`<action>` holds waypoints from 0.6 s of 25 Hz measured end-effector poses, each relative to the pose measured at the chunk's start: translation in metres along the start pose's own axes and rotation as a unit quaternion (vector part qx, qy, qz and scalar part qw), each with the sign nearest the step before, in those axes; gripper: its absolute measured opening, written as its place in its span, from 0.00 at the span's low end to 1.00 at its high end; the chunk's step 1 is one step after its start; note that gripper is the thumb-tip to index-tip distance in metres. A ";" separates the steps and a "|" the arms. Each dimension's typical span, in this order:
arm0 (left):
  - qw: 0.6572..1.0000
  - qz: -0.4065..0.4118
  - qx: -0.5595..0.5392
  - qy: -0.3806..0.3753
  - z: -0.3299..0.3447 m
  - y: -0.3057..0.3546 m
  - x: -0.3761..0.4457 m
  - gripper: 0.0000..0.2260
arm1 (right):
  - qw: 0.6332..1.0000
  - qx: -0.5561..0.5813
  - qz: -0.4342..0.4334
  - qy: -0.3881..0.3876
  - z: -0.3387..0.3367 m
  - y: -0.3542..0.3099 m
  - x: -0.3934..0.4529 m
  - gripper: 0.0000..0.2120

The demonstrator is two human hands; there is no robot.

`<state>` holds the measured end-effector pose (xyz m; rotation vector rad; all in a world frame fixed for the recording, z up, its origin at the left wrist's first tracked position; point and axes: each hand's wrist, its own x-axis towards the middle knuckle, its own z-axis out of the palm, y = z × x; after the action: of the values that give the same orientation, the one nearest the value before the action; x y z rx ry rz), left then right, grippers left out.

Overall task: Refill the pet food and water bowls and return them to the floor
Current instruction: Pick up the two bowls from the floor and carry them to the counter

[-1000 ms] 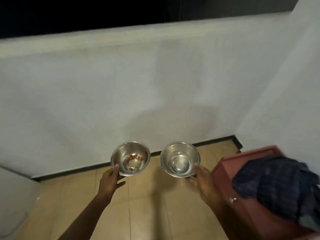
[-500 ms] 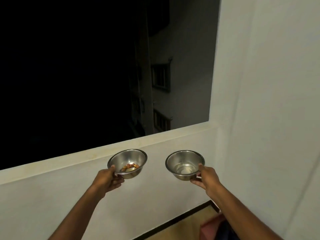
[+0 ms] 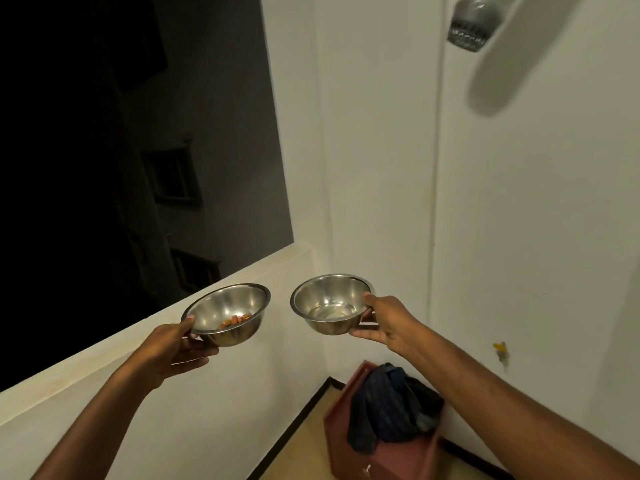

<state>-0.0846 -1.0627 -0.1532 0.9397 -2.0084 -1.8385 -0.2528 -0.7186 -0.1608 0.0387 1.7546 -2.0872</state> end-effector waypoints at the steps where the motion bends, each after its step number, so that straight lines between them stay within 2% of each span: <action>1: 1.000 -0.003 0.006 -0.026 0.011 0.004 -0.003 0.19 | 1.000 0.004 -0.001 0.019 -0.015 0.000 -0.018 0.08; 8: 0.977 0.017 0.056 -0.204 0.103 0.012 -0.032 0.19 | 0.991 -0.008 -0.009 0.134 -0.124 0.002 -0.146 0.10; 15: 0.940 0.027 0.097 -0.327 0.211 0.021 -0.098 0.20 | 0.967 0.033 -0.016 0.254 -0.231 0.011 -0.273 0.12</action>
<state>-0.1405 -0.8362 -0.1448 0.3093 -2.5930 -2.1430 -0.0549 -0.4212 -0.1424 0.6193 1.9666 -2.2990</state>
